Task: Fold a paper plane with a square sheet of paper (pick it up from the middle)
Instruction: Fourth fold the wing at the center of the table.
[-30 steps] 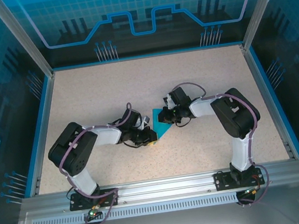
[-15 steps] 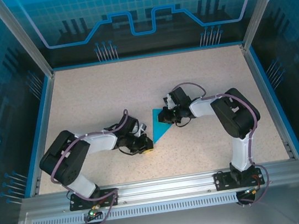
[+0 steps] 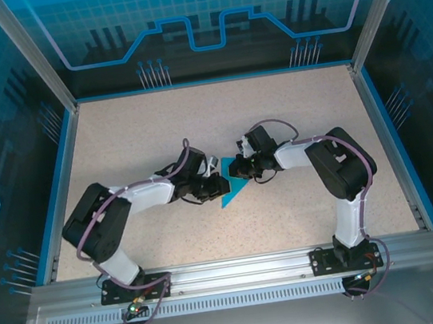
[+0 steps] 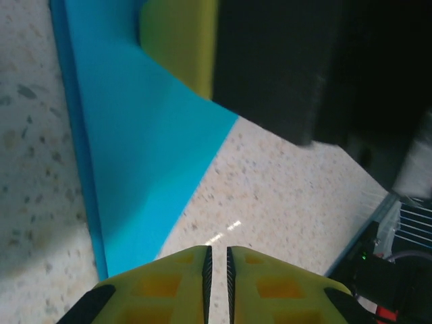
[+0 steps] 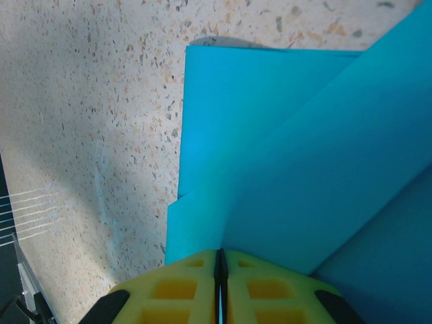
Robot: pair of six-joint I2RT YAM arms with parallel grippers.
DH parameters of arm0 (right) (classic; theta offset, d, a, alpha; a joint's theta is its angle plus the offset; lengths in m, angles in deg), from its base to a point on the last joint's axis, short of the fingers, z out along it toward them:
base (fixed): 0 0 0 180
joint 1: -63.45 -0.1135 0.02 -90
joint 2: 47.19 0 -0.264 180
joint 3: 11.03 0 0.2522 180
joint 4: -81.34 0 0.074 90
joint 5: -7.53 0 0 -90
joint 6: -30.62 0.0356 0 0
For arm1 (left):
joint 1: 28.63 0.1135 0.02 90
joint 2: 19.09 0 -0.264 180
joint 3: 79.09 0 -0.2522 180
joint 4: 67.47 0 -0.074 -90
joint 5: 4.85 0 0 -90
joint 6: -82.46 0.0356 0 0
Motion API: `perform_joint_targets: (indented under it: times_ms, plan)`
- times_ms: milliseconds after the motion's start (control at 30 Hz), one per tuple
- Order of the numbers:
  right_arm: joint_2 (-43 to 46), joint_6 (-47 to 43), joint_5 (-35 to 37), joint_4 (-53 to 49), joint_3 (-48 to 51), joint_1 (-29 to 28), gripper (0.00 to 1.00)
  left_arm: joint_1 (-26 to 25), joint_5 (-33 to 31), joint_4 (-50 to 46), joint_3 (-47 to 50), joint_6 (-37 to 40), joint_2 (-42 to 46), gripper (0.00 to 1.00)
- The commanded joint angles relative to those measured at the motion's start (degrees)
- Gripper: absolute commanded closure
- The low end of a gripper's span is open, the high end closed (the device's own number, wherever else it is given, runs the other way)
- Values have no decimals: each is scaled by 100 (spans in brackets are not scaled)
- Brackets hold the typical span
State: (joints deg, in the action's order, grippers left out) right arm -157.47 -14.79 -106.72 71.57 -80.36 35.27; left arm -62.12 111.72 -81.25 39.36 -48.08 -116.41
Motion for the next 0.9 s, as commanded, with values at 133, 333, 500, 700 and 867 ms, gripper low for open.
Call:
perform_joint_targets:
  times_ms: [133, 333, 500, 700, 867]
  plan:
    - [-265, -61, 231, -481, 29, 13, 88, -41, -286, 30, 83, -1, -648, 86]
    - [147, -156, 35, -577, -81, -3, 88, -41, -530, -102, 373, 121, -655, 88]
    - [325, -185, -110, -495, -113, -172, 88, -42, -600, -119, 448, 137, -668, 89]
    - [380, -61, -15, -244, 126, -423, 88, -41, -621, -176, 358, 138, -660, 90]
    - [107, -41, 324, -361, 150, -439, 89, -36, -644, -208, 359, 151, -648, 90]
